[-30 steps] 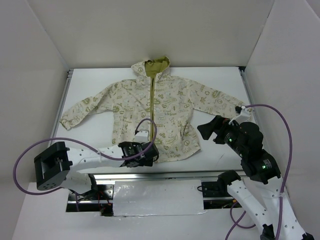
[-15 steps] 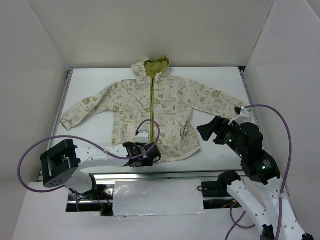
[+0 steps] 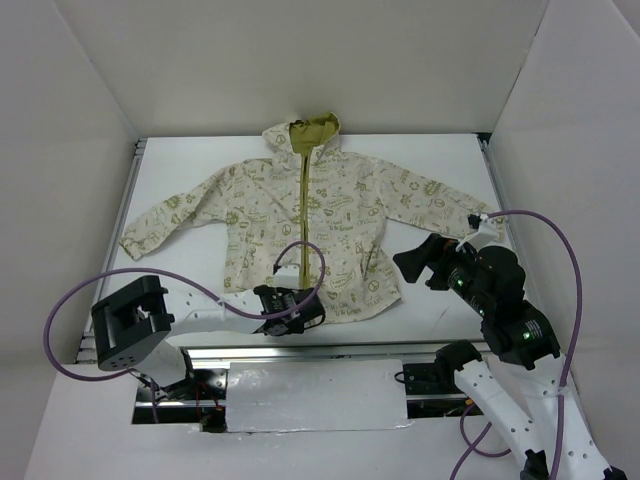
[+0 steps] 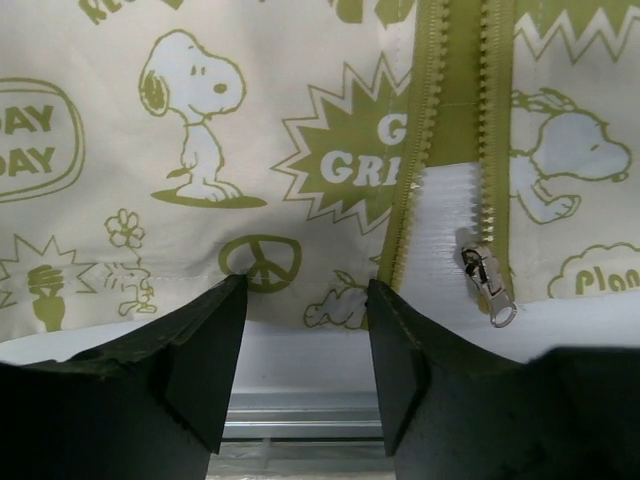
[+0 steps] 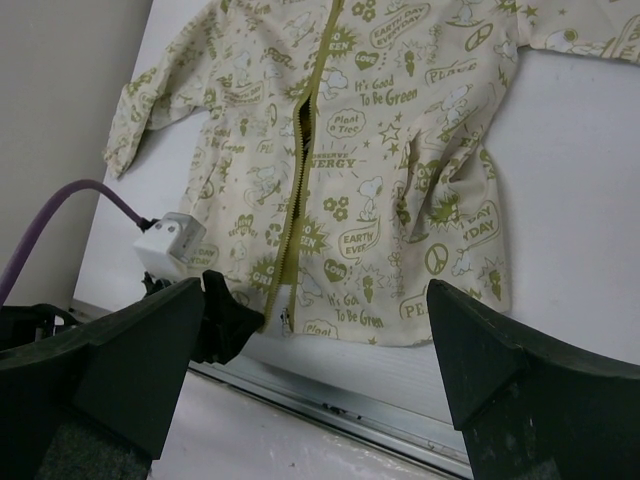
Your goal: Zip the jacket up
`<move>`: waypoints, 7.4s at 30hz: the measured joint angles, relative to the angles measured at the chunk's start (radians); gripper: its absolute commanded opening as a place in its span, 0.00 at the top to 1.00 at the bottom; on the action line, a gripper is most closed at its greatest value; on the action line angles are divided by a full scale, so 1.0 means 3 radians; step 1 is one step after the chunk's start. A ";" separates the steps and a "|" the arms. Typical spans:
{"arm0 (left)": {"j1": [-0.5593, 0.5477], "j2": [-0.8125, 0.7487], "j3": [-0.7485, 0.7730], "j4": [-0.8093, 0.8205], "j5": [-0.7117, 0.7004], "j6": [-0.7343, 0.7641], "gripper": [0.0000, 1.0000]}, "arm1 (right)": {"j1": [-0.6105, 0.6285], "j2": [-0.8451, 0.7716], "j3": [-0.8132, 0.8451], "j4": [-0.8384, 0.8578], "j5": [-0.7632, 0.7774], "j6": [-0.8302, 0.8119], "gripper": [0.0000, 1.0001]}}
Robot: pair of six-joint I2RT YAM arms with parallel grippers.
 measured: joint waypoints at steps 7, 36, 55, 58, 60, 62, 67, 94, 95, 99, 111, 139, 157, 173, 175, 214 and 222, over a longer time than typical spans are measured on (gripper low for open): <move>-0.0022 0.0027 -0.0029 0.0234 0.0028 -0.0006 0.73 | 0.0000 0.0000 -0.0005 0.0018 -0.0009 -0.0004 0.00; 0.0092 -0.1968 -0.0982 0.1545 0.0140 0.0062 1.00 | 0.0539 0.1289 -0.1493 0.2101 -0.1312 0.0512 0.07; 0.0200 -0.2332 -0.1467 0.2150 0.0464 0.0108 1.00 | 0.1417 0.3175 -0.1499 0.4889 -0.1656 0.1766 0.83; 0.0207 -0.2335 -0.1521 0.2173 0.0512 0.0103 1.00 | 0.1429 0.3193 -0.1453 0.4946 -0.1665 0.1798 0.95; 0.0211 -0.2351 -0.1532 0.2195 0.0520 0.0106 1.00 | 0.1434 0.3193 -0.1428 0.4929 -0.1658 0.1773 0.96; 0.0211 -0.2370 -0.1540 0.2195 0.0529 0.0111 0.77 | 0.1437 0.3192 -0.1401 0.4893 -0.1663 0.1718 0.96; 0.0226 -0.2382 -0.1592 0.2138 0.0573 0.0192 0.32 | 0.1441 0.3189 -0.1338 0.4866 -0.1718 0.1556 0.96; 0.0257 -0.2736 -0.1850 0.2294 0.0736 0.0413 0.25 | 0.1439 0.3253 -0.1329 0.5046 -0.1972 0.1439 0.95; 0.0258 -0.2748 -0.1850 0.2290 0.0744 0.0435 0.26 | 0.1439 0.3253 -0.1329 0.5034 -0.1962 0.1433 0.96; 0.0257 -0.2805 -0.1848 0.2281 0.0785 0.0449 0.26 | 0.1441 0.3253 -0.1326 0.4945 -0.1876 0.1377 0.97; 0.0257 -0.2848 -0.1539 0.2351 0.0949 0.0446 0.20 | 0.1442 0.3259 -0.1336 0.4963 -0.1732 0.1415 0.97; 0.0257 -0.2706 -0.1686 0.2354 0.0844 0.0463 0.46 | 0.1443 0.3255 -0.1420 0.5502 -0.1946 0.1728 0.94; 0.0253 -0.2906 -0.1841 0.2520 0.0844 0.0547 0.54 | 0.1443 0.3401 -0.1418 0.5576 -0.2073 0.1762 0.91; 0.0253 -0.2744 -0.1876 0.2725 0.0894 0.0539 0.65 | 0.1442 0.3409 -0.1418 0.5675 -0.2106 0.1825 0.90; 0.0249 -0.2745 -0.1877 0.2775 0.0918 0.0540 0.71 | 0.1441 0.3409 -0.1418 0.5678 -0.2102 0.1826 0.90; 0.0248 -0.2968 -0.1990 0.2669 0.0896 0.0547 0.86 | 0.1434 0.3365 -0.1423 0.5465 -0.2127 0.1525 1.00; 0.0248 -0.2884 -0.1990 0.2698 0.0919 0.0548 1.00 | 0.1434 0.3349 -0.1423 0.5380 -0.2129 0.1446 0.78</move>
